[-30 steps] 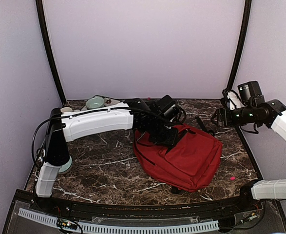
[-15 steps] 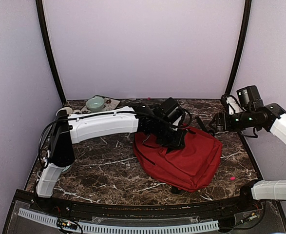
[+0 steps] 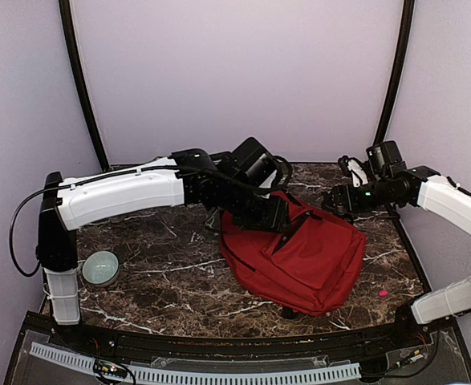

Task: Pack the student bag
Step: Grab the lower front pocket of the student bag.

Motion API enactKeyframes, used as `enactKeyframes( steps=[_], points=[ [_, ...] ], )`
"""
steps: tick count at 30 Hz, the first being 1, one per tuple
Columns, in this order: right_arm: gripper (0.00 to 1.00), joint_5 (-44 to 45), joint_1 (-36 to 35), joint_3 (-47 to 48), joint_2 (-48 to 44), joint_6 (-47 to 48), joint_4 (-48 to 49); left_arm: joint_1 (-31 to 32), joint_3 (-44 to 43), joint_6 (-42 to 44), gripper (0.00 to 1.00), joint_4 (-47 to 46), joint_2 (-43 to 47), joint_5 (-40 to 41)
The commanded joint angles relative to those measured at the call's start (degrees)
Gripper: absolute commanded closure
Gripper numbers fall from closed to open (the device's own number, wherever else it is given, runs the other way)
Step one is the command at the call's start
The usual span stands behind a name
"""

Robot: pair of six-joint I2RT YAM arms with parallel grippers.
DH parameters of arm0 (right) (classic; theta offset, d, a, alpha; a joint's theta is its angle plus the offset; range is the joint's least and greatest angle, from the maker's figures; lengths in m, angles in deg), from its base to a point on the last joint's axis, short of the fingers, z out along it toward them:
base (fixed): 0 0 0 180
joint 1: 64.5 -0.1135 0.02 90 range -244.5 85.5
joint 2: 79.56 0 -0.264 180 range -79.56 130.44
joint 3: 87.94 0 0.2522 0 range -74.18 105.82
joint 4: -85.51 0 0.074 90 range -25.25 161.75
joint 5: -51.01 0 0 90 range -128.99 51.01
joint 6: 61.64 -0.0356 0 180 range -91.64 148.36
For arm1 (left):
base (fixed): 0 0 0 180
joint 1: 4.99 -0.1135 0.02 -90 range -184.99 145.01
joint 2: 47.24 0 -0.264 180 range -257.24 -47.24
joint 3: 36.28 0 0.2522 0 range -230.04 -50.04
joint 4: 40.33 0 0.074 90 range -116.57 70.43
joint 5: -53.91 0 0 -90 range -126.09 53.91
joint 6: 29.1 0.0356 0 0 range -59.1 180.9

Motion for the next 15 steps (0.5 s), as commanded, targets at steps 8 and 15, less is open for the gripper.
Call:
enactKeyframes(
  steps=[8, 15],
  points=[
    [0.29, -4.5, 0.2, -2.4, 7.7, 16.2, 11.0, 0.1, 13.5, -3.5, 0.42, 3.7, 14.1, 5.3],
    [0.36, -1.6, 0.1, -2.2, 12.2, 23.2, 10.9, -1.0, 15.3, -2.7, 0.41, 8.3, 15.8, 6.9]
  ],
)
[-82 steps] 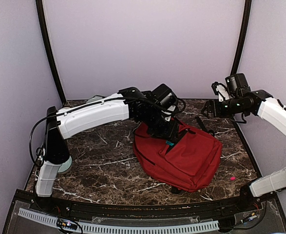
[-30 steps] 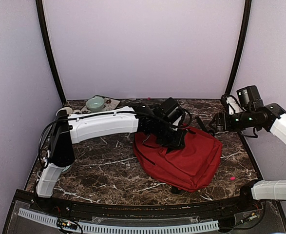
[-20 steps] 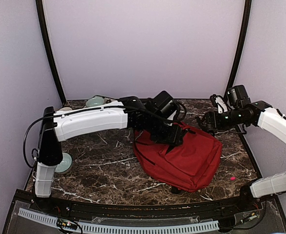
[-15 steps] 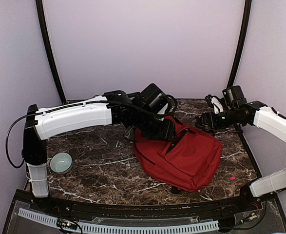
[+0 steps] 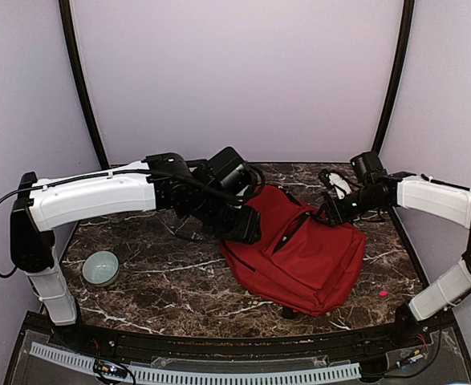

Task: Pack the student bag
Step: Grab the lower front pocket of the student bag.

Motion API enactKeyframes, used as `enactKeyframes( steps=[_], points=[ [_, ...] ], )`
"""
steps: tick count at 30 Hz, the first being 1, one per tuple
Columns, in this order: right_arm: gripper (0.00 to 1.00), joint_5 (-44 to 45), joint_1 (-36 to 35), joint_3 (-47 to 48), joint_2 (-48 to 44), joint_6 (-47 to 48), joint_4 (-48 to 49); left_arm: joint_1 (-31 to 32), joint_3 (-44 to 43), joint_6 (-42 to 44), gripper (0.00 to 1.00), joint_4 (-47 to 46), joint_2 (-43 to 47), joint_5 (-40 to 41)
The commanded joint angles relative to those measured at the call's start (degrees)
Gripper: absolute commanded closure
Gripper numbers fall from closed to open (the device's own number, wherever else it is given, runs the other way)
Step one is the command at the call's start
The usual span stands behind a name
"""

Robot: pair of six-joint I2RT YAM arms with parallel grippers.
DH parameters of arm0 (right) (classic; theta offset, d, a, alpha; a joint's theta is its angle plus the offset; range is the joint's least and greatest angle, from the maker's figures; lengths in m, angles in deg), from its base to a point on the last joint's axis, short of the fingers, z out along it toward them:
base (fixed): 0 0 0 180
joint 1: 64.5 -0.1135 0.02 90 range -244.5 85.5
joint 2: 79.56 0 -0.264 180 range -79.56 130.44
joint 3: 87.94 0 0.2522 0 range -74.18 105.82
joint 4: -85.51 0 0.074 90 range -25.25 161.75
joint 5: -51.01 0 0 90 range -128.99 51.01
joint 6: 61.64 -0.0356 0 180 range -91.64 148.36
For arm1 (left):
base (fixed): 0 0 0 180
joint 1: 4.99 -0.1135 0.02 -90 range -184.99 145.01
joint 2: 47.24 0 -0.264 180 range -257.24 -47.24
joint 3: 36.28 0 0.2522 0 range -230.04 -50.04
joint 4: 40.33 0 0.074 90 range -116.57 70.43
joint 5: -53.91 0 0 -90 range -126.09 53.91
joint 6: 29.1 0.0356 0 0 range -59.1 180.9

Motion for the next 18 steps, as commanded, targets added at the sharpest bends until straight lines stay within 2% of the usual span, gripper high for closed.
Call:
enactKeyframes(
  steps=[1, 7, 15, 18],
  points=[
    [0.38, 1.5, 0.2, -0.3, 1.9, 5.8, 3.0, -0.8, 1.2, 0.2, 0.41, 4.4, 3.8, 2.0],
    [0.48, 2.0, -0.4, -0.1, 5.1, 5.5, 4.6, -1.7, 1.5, 1.5, 0.41, 5.5, 4.0, 2.0],
    [0.50, 1.8, -2.6, -1.2, 6.3, 7.2, 7.0, -4.1, 2.6, 2.0, 0.41, 5.1, 4.2, 1.2],
    [0.54, 1.9, -2.7, -1.7, 6.7, 7.7, 8.4, -4.9, 3.9, 2.2, 0.41, 4.4, 4.7, 0.4]
  ],
)
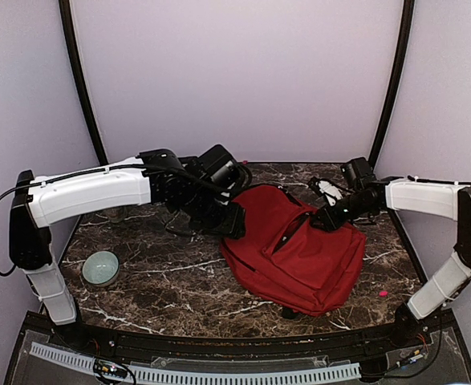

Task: Pack the student bag
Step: Grab the lower front pocket of the student bag.

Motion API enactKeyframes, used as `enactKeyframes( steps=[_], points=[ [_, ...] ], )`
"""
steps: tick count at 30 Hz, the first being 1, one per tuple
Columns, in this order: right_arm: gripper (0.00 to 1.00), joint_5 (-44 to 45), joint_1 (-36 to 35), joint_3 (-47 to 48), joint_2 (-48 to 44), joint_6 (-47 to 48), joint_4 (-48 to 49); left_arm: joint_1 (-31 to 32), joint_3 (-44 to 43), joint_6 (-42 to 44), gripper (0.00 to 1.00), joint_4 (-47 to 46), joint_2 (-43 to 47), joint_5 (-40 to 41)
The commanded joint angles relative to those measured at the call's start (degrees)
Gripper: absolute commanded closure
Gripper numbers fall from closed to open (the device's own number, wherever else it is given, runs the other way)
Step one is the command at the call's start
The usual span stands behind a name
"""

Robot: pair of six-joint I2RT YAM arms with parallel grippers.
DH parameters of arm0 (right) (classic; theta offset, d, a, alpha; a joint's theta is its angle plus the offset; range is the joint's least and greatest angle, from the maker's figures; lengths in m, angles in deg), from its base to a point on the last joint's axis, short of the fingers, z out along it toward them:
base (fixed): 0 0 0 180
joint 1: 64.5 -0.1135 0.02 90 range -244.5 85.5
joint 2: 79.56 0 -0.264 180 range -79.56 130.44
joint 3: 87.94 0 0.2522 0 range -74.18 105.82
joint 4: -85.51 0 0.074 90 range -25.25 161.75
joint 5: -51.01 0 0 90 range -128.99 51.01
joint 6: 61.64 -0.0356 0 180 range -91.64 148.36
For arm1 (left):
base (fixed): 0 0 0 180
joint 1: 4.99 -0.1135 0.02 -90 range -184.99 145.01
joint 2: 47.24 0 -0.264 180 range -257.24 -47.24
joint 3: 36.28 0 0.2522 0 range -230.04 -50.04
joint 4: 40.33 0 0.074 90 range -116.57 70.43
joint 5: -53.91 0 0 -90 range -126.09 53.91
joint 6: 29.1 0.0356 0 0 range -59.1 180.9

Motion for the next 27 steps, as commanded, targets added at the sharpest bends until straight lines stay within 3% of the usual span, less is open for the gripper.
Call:
enactKeyframes(
  steps=[1, 5, 7, 14, 27],
  points=[
    [0.56, 0.6, -0.6, -0.9, 1.1, 1.4, 4.2, -1.3, 2.3, 0.9, 0.41, 0.7, 3.7, -0.7],
    [0.67, 1.3, -0.7, -0.7, 1.7, 2.0, 5.4, -2.0, 4.1, 0.7, 0.41, -0.4, 4.4, -1.3],
    [0.79, 1.0, -0.8, -0.4, 2.0, 2.5, 5.1, -2.3, 5.1, 0.4, 0.41, -1.4, 4.7, -1.7],
    [0.99, 0.3, -1.4, -0.8, 0.5, 2.2, 3.9, -2.5, 8.6, 0.0, 0.49, -4.4, 4.9, -2.3],
    [1.00, 4.8, -6.4, 3.5, -5.5, -2.8, -7.6, -2.4, 19.5, 1.8, 0.55, -12.7, 3.2, -7.0]
  ],
)
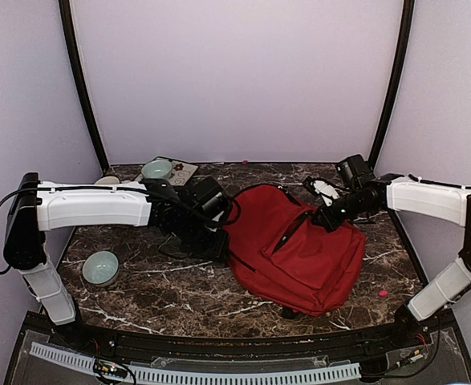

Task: Pack the student bag
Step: Grab the lower front pocket of the student bag, then zip the lower front pocket of the student bag.

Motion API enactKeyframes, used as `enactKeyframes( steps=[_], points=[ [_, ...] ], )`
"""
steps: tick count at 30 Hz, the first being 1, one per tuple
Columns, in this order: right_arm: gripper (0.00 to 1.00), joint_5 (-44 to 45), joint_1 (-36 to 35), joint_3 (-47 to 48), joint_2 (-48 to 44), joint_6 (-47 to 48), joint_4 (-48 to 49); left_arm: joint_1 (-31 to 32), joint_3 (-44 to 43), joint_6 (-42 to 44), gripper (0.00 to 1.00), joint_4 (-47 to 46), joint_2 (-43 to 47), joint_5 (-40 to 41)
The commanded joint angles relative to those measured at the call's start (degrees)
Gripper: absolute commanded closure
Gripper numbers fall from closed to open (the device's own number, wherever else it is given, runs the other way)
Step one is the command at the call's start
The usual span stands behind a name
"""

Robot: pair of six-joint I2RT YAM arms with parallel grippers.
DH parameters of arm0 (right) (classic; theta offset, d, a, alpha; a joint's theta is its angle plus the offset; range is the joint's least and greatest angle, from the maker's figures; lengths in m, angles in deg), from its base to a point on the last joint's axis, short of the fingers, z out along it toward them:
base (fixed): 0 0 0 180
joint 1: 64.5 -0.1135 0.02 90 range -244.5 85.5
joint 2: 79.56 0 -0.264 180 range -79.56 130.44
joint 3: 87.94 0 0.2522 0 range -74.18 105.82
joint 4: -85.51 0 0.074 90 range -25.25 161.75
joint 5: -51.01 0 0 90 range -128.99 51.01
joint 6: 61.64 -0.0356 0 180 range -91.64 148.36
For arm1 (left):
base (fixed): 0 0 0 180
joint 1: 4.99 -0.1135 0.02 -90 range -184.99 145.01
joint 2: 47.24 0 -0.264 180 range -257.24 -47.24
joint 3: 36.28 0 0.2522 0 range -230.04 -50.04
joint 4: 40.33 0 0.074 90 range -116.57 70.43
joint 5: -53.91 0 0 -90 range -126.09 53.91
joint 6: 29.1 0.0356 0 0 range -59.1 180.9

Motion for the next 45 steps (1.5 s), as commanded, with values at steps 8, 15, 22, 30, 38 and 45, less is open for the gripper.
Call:
enactKeyframes(
  steps=[8, 15, 22, 30, 38, 45],
  points=[
    [1.00, 2.9, -8.5, 3.0, -8.6, -11.3, -10.1, -0.1, 4.3, 2.4, 0.56, -11.8, -5.1, -9.4],
    [1.00, 3.8, -13.8, 1.8, -9.4, -17.8, -9.0, -0.1, 4.1, 3.2, 0.56, -15.9, -9.1, -13.5],
    [1.00, 5.7, -20.3, 3.2, -4.9, -24.5, -8.3, 0.0, 2.2, 3.5, 0.57, -18.2, -11.0, -15.8],
    [1.00, 6.6, -22.5, 6.3, -7.8, -24.8, -11.3, 0.0, 0.0, 4.5, 0.58, -15.6, -10.1, -13.5],
    [1.00, 6.4, -23.6, 3.6, -11.3, -25.7, -8.1, -0.6, -6.4, 6.5, 0.58, -12.7, -9.9, -10.7],
    [1.00, -2.8, -35.5, 6.0, -8.9, -27.3, -3.8, -0.5, -5.4, 5.7, 0.58, -15.1, -11.6, -13.2]
  ],
)
